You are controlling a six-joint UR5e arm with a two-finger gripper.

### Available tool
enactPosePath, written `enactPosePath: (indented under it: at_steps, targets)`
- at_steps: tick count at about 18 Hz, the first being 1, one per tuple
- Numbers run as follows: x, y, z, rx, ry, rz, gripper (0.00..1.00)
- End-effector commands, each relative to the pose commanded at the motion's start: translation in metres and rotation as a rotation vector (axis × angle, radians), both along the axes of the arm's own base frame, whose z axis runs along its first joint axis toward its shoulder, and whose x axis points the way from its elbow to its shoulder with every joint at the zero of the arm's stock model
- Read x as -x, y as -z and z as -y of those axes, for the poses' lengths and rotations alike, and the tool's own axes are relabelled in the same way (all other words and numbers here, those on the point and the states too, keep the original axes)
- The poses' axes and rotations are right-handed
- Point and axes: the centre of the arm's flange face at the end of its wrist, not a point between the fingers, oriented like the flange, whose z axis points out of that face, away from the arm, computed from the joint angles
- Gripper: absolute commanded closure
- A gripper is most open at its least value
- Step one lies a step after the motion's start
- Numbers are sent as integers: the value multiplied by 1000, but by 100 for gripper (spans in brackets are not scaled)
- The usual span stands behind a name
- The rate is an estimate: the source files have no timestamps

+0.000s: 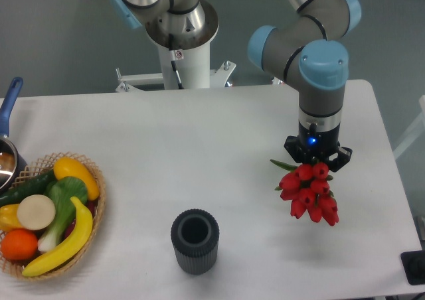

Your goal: Place the flowers on the table

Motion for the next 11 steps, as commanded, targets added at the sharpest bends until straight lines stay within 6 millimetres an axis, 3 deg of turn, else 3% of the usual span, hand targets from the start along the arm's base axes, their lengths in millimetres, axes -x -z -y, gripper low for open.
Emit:
enactPosePath:
  at_steps: [6, 9, 11]
  targets:
    - [-7, 21, -8, 17, 14, 32, 88]
    - [-17, 34, -19, 28, 37, 55, 74]
    - [-17, 41, -22, 32, 40, 65, 57]
